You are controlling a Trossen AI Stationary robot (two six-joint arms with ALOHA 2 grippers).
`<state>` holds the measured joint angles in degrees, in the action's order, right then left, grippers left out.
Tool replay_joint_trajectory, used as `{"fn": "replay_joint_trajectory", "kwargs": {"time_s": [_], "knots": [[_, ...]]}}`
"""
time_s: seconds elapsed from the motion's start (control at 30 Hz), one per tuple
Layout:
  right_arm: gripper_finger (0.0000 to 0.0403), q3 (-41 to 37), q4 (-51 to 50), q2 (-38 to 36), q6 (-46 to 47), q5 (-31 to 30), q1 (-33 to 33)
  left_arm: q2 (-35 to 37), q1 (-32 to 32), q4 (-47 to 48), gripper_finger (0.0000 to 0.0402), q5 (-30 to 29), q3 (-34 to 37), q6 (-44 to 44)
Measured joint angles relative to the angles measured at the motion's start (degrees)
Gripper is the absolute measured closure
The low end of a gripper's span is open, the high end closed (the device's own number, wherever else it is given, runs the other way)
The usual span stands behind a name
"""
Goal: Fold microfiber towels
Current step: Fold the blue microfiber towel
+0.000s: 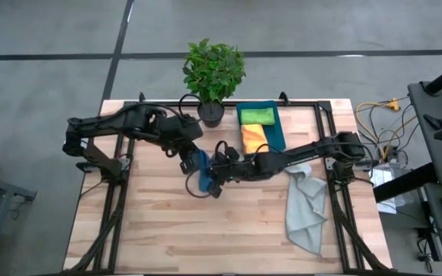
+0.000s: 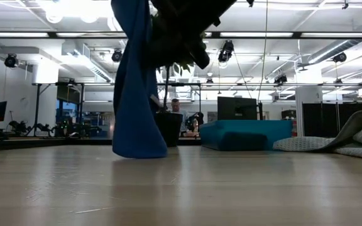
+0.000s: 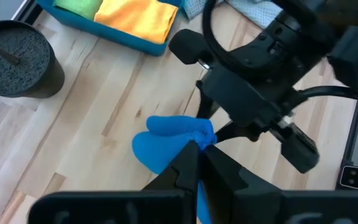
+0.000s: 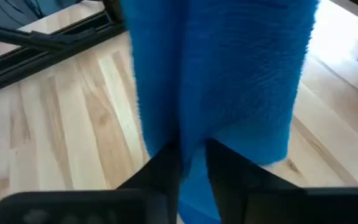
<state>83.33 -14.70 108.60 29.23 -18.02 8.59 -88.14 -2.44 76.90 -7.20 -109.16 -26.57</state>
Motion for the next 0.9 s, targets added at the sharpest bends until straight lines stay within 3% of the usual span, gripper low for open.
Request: {"fn": "replay_joint_trajectory", "kwargs": {"time_s": [0.13,0.23,0.4,0.53,0.9], "knots": [[0.0295,0.00,-0.40,0.00,0.97,-0.03,-0.85,0.15,0.00,-0.02,0.0402,-0.02,0.00,-0.01],[0.0293,0.00,-1.38,0.00,0.97,-0.78,-1.56,0.22,0.00,-0.03,0.0402,-0.02,0.00,0.00],[0.0376,-0.02,-3.07,0.00,-2.54,-1.55,-2.86,0.22,0.00,-0.04,0.0402,-0.04,0.00,0.46],[0.0393,0.55,-7.81,-1.00,-4.81,-1.49,-3.14,0.22,0.00,0.17,0.0402,-0.07,0.00,2.94],[0.0395,2.69,-32.21,-18.85,-13.42,3.00,-1.45,1.35,-1.48,11.22,0.0402,-0.15,0.40,14.61]]}}
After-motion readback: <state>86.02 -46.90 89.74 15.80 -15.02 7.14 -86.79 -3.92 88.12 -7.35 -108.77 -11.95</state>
